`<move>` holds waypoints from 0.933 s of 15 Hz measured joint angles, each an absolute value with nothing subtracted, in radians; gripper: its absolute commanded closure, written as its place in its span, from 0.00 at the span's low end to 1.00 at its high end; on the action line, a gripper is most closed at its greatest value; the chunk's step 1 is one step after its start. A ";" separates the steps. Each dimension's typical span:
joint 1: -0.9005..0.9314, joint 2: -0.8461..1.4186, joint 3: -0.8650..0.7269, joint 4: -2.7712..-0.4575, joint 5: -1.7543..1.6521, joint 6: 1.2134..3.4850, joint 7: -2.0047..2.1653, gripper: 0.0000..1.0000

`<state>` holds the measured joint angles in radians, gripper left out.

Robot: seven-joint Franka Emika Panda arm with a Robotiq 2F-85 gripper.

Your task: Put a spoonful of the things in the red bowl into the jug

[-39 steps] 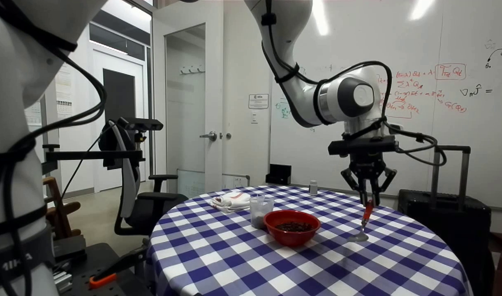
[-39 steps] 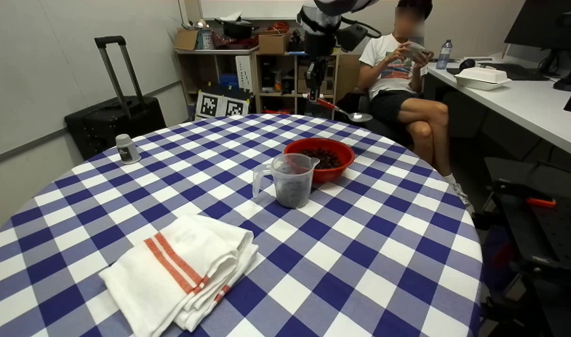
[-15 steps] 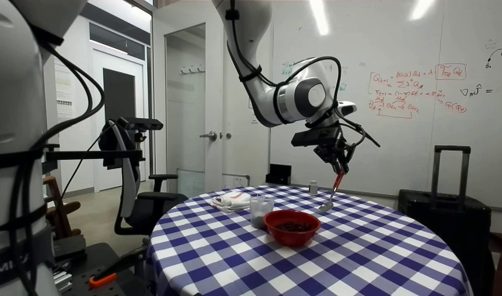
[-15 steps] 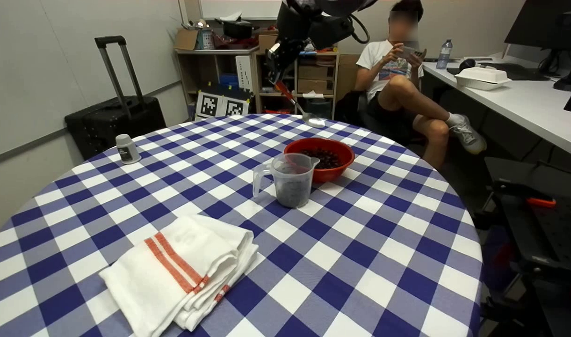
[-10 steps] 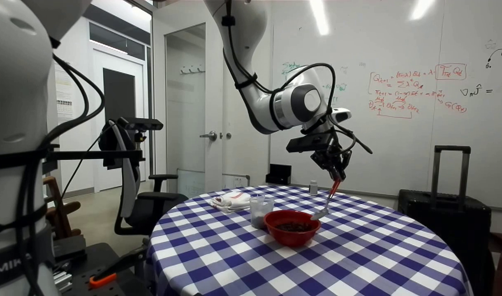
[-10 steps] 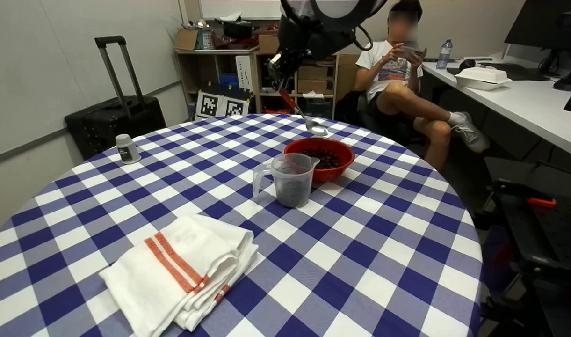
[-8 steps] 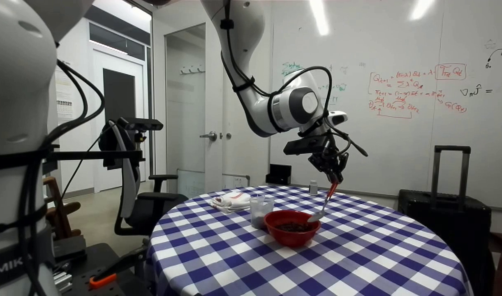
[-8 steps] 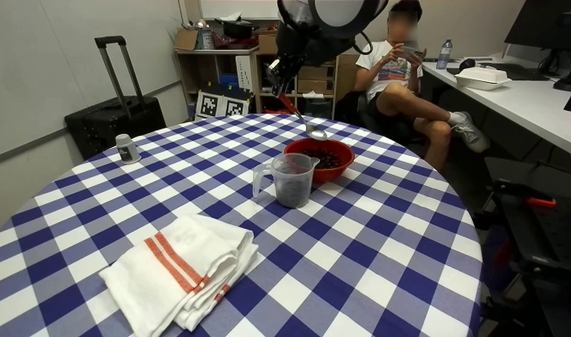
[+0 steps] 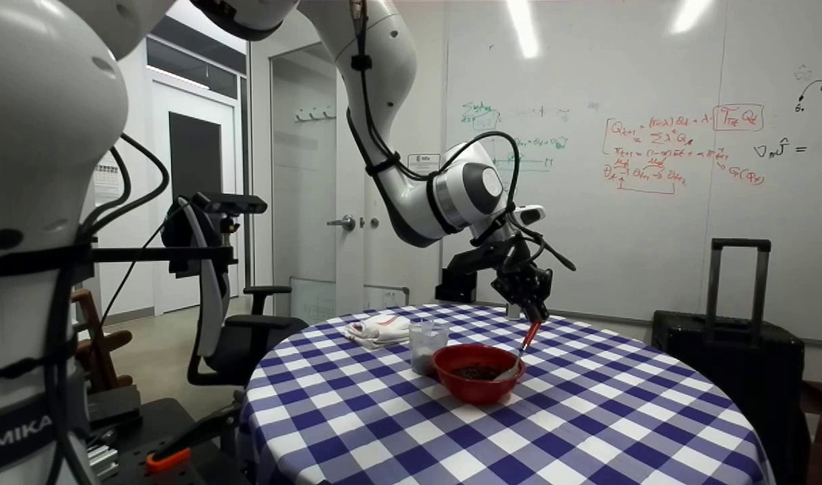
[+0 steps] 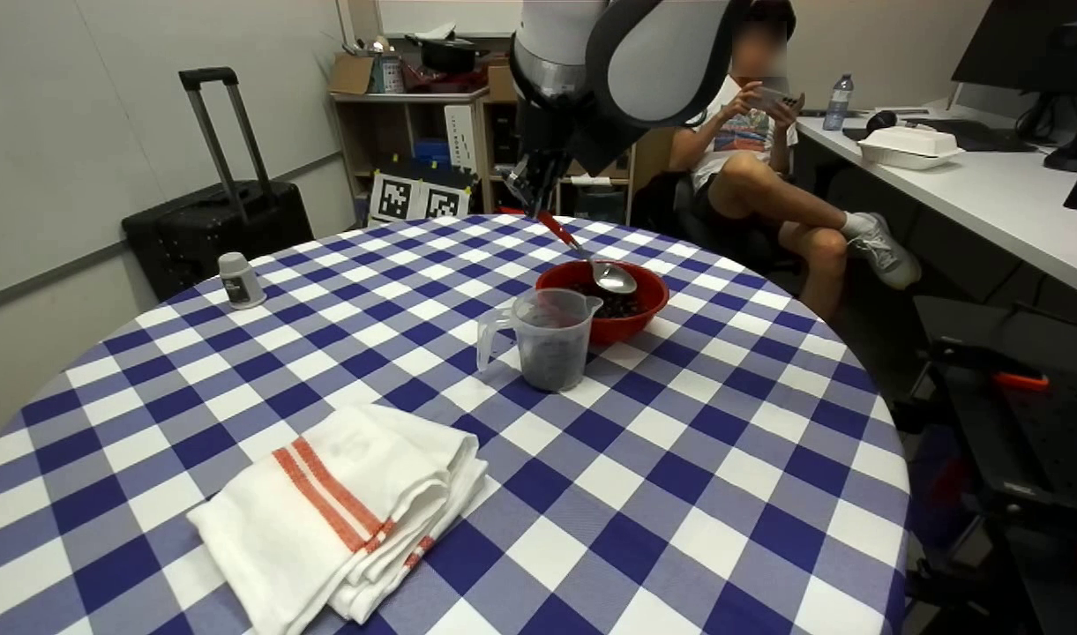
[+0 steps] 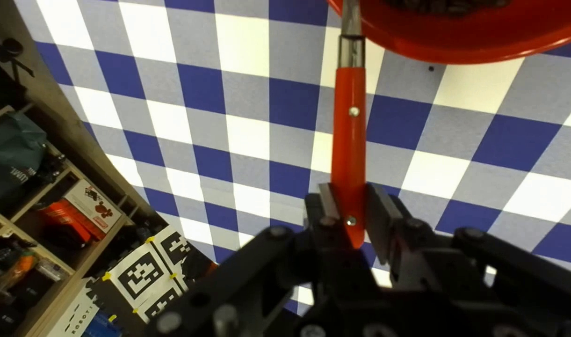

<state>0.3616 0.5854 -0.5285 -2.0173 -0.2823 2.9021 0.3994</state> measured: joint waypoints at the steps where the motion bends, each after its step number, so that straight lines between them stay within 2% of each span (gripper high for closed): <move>1: 0.376 0.595 -0.540 -2.017 -0.286 2.903 0.418 0.95; 9: 0.507 0.653 -0.648 -2.017 -0.281 2.951 0.545 0.95; 14: 0.517 0.656 -0.628 -2.018 -0.260 2.952 0.554 0.95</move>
